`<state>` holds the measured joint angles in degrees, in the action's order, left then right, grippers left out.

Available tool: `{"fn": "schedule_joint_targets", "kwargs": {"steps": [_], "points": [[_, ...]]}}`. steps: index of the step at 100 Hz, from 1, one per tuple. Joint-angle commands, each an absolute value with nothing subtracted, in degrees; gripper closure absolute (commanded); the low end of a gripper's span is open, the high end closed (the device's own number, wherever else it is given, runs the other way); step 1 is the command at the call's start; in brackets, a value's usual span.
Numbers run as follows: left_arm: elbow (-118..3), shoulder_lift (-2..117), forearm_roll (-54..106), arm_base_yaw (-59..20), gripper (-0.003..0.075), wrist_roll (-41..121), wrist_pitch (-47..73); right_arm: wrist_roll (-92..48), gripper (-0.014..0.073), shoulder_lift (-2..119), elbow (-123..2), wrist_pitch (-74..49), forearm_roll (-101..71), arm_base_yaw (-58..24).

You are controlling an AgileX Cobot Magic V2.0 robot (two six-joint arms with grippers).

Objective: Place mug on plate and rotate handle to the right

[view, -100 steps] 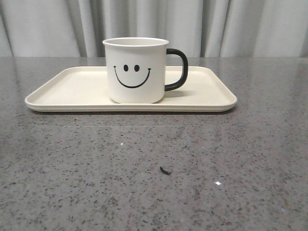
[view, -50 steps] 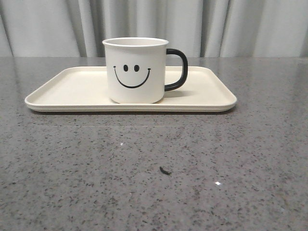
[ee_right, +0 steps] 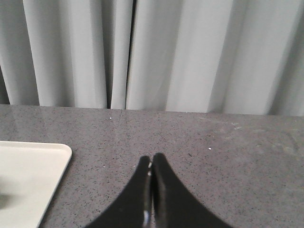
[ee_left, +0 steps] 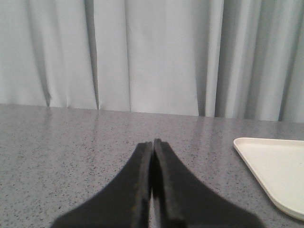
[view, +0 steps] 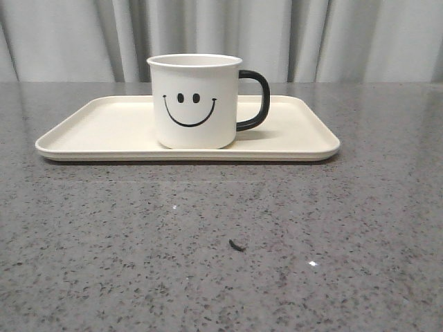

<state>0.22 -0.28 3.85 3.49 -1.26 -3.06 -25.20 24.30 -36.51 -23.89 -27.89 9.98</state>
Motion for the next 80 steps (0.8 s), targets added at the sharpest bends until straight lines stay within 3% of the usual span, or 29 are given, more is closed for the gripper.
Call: {"fn": "schedule_joint_targets", "kwargs": {"steps": [1, 25, 80], "points": [[0.44, -2.19, 4.18, 3.73, 0.0739, -1.71, -4.79, -25.13, 0.0683, 24.86, -38.01, -20.2, -28.36, 10.32], [0.44, -2.19, 4.25, 3.73, 0.0739, -1.28, 1.66, -25.13, 0.0683, 24.86, -38.01, -20.2, -28.36, 10.32], [0.44, -2.19, 4.25, 3.73, 0.0739, -1.28, 1.75, -25.13, 0.0683, 24.86, -38.01, -20.15, -28.42, 9.31]]}}
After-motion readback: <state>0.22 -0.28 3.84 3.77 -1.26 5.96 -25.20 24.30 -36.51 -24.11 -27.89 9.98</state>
